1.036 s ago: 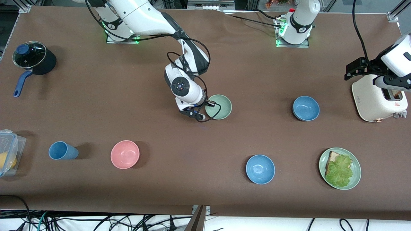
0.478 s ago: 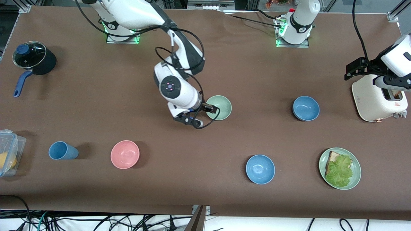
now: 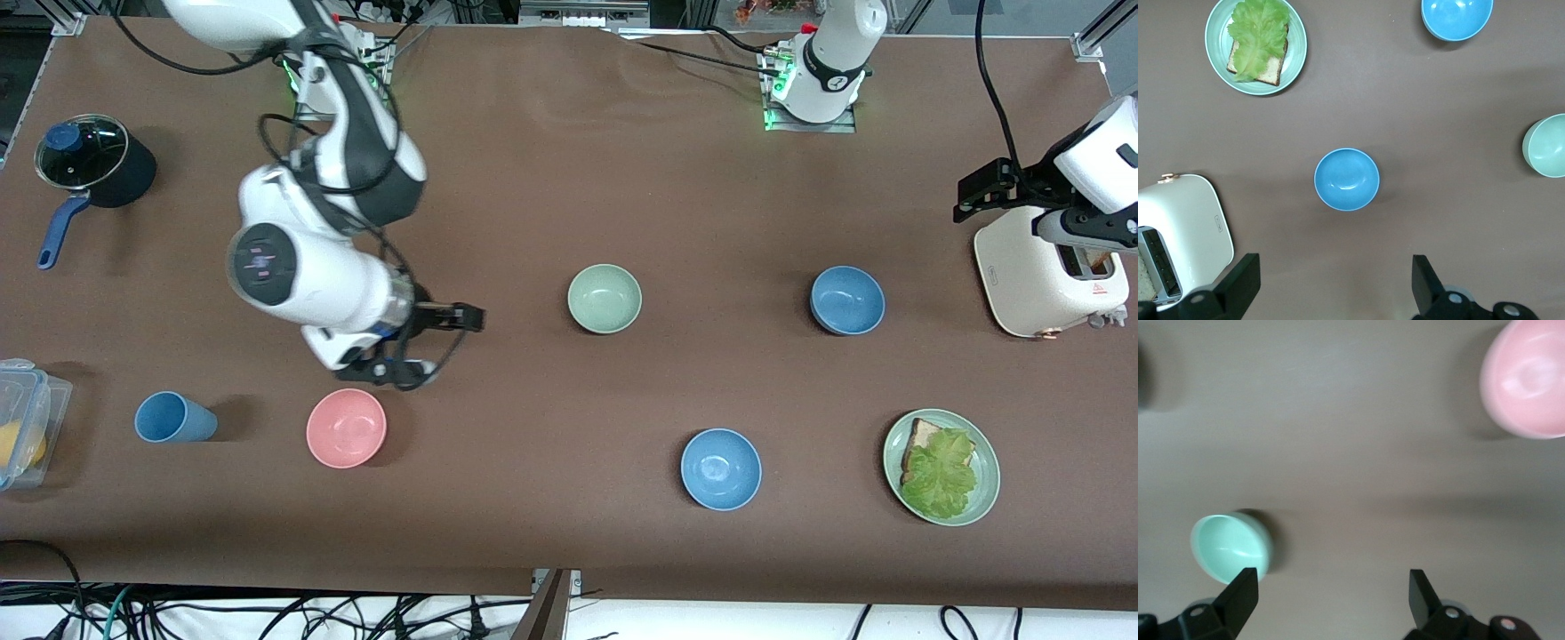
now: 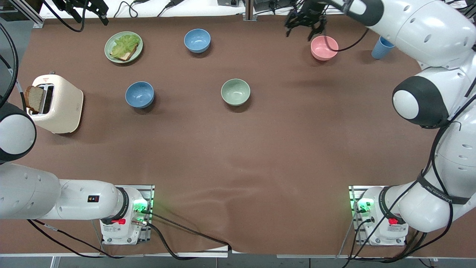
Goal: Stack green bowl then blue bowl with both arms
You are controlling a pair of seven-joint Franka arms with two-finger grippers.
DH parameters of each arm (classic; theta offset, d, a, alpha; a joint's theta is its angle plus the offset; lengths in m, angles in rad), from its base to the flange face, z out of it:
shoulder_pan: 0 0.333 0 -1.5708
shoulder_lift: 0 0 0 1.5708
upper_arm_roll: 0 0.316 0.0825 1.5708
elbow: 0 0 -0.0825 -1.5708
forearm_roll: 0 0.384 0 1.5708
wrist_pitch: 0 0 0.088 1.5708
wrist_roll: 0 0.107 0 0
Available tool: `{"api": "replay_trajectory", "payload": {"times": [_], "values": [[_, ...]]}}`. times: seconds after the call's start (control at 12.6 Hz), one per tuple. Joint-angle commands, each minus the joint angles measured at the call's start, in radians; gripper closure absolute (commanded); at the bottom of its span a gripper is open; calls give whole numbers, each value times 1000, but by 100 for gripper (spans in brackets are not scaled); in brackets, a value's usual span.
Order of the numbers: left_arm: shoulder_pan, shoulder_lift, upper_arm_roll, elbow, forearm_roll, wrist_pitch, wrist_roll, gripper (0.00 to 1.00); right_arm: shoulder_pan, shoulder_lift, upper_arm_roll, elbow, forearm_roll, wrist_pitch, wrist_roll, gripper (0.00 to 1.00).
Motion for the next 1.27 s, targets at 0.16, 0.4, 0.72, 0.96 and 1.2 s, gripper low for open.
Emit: {"api": "replay_trajectory", "payload": {"times": [0.16, 0.4, 0.72, 0.96, 1.2], "values": [[1, 11, -8, 29, 22, -21, -13, 0, 5, -35, -240, -13, -18, -124, -259, 0], [1, 11, -8, 29, 24, -19, -12, 0, -1, -61, -350, -13, -15, -187, -327, 0], [-8, 14, -8, 45, 25, -12, -12, 0, -22, -93, -458, -15, -15, -216, -440, 0], [-11, 64, -2, 81, 30, -12, -6, 0, -84, -162, -438, -47, -24, -238, -457, 0], [-8, 64, 2, 24, 32, 59, -10, 0, -203, -204, -293, -53, -79, -245, -460, 0]]}}
